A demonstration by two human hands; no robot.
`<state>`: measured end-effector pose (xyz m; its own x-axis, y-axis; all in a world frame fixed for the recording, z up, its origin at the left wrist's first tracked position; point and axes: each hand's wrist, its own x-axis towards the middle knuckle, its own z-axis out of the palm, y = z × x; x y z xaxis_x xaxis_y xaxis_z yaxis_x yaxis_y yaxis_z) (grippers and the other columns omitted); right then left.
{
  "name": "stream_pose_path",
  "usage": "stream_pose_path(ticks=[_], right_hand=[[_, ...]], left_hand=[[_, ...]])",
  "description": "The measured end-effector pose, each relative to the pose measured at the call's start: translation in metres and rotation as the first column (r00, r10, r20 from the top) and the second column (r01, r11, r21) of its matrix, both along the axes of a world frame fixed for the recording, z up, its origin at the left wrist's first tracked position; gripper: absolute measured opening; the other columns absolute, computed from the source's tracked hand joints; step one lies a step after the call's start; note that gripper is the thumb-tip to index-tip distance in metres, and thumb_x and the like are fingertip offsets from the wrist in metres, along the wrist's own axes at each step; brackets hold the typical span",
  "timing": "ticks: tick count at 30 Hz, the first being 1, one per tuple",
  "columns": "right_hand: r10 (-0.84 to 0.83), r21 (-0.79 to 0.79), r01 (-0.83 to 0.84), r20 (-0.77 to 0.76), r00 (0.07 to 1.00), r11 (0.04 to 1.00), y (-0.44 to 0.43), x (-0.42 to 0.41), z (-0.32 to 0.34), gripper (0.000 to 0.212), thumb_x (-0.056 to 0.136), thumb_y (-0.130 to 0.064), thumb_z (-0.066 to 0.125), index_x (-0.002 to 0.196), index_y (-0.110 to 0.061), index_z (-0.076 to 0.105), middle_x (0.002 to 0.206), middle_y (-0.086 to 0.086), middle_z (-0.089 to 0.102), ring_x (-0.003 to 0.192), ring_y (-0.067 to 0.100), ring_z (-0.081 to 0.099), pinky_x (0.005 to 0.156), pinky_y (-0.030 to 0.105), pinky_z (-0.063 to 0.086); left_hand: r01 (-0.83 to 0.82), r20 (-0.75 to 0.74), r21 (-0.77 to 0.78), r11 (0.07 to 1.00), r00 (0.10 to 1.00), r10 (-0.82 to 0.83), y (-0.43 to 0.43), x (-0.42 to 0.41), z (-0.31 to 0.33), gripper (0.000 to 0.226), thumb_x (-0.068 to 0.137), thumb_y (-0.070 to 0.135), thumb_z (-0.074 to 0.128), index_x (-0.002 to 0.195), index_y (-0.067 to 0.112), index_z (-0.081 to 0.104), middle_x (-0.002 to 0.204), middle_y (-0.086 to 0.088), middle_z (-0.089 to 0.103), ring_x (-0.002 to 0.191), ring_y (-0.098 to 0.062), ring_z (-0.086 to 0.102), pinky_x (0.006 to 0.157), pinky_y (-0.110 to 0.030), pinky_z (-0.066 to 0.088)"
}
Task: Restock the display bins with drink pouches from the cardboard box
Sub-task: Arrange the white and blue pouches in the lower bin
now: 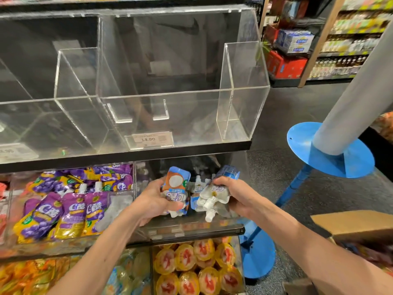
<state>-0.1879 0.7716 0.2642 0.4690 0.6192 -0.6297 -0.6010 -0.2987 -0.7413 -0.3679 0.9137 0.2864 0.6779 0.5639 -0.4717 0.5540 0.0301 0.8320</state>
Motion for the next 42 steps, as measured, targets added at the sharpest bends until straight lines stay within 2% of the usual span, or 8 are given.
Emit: stream_pose_path(ticks=[7,14,19,26,30,35,39,42], right_hand=[[0.007,0.017,-0.006,-0.051,0.999,1.0,0.012,-0.007,0.0,0.011,0.091,-0.011,0.065,0.099,-0.004,0.064,0.083,0.011,0.07,0.075,0.024,0.066,0.068,0.037,0.053],[-0.033,-0.01,0.031,-0.143,0.989,0.999,0.03,-0.014,0.001,0.038,0.091,-0.015,0.069,0.126,-0.003,0.059,0.114,0.018,0.07,0.09,0.029,0.069,0.064,0.037,0.055],[-0.007,0.016,0.01,-0.138,0.99,1.0,0.029,-0.01,-0.004,0.044,0.089,-0.018,0.072,0.129,-0.004,0.059,0.117,0.018,0.07,0.107,0.032,0.068,0.076,0.04,0.056],[-0.035,-0.04,0.032,-0.078,0.996,0.999,0.022,-0.005,-0.012,0.021,0.092,-0.005,0.066,0.111,-0.004,0.058,0.089,0.012,0.07,0.076,0.025,0.066,0.061,0.036,0.053],[-0.006,-0.041,0.004,-0.047,0.999,0.999,0.021,-0.004,-0.015,0.026,0.092,-0.001,0.064,0.117,0.0,0.058,0.098,0.017,0.071,0.081,0.028,0.068,0.065,0.038,0.055],[0.001,-0.061,-0.003,-0.022,1.0,0.998,0.025,-0.004,-0.023,0.038,0.091,-0.003,0.066,0.128,-0.001,0.055,0.108,0.019,0.072,0.085,0.03,0.07,0.064,0.038,0.057],[0.003,-0.061,-0.004,-0.024,1.0,0.998,0.029,-0.002,-0.026,0.045,0.09,-0.006,0.069,0.132,-0.005,0.054,0.111,0.018,0.072,0.092,0.031,0.072,0.06,0.036,0.057],[0.049,-0.052,-0.049,-0.005,0.999,0.997,0.03,-0.002,-0.021,0.048,0.087,-0.008,0.072,0.131,-0.004,0.054,0.107,0.017,0.073,0.086,0.029,0.073,0.058,0.034,0.056]], left_hand=[[0.297,-0.252,0.247,0.922,0.939,-0.235,0.01,0.013,-0.007,0.089,0.066,0.009,0.089,0.135,0.037,0.04,0.112,0.004,0.064,0.101,-0.017,0.064,0.094,-0.034,0.052],[0.401,-0.178,-0.03,0.916,0.899,-0.4,0.008,0.02,-0.018,0.092,0.064,0.013,0.088,0.142,0.028,0.043,0.121,-0.001,0.067,0.109,-0.018,0.065,0.102,-0.038,0.05],[0.465,-0.257,0.038,0.885,0.86,-0.441,0.022,0.018,-0.025,0.084,0.069,0.007,0.079,0.137,0.037,0.04,0.121,-0.002,0.063,0.11,-0.021,0.062,0.099,-0.037,0.051],[0.744,-0.661,0.191,0.641,0.58,-0.476,0.015,0.026,-0.045,0.064,0.091,-0.001,0.058,0.141,0.035,0.039,0.135,0.0,0.045,0.122,-0.025,0.049,0.095,-0.034,0.042],[0.807,-0.77,0.239,0.54,0.496,-0.401,0.014,0.027,-0.058,0.075,0.087,-0.021,0.045,0.141,0.031,0.04,0.115,-0.005,0.045,0.106,-0.025,0.054,0.08,-0.031,0.044],[0.899,-0.878,0.309,0.311,0.395,-0.269,0.02,0.025,-0.064,0.046,0.095,-0.01,0.05,0.135,0.013,0.051,0.127,-0.011,0.057,0.119,-0.03,0.057,0.097,-0.037,0.051],[0.886,-0.875,0.257,0.386,0.383,-0.297,0.018,0.022,-0.055,0.032,0.093,-0.005,0.055,0.122,0.01,0.058,0.123,-0.008,0.058,0.106,-0.024,0.061,0.092,-0.032,0.052],[0.611,-0.595,0.361,0.705,0.733,-0.33,0.027,0.025,-0.029,0.023,0.096,0.014,0.061,0.119,0.02,0.062,0.118,0.001,0.062,0.104,-0.015,0.063,0.095,-0.031,0.051]])
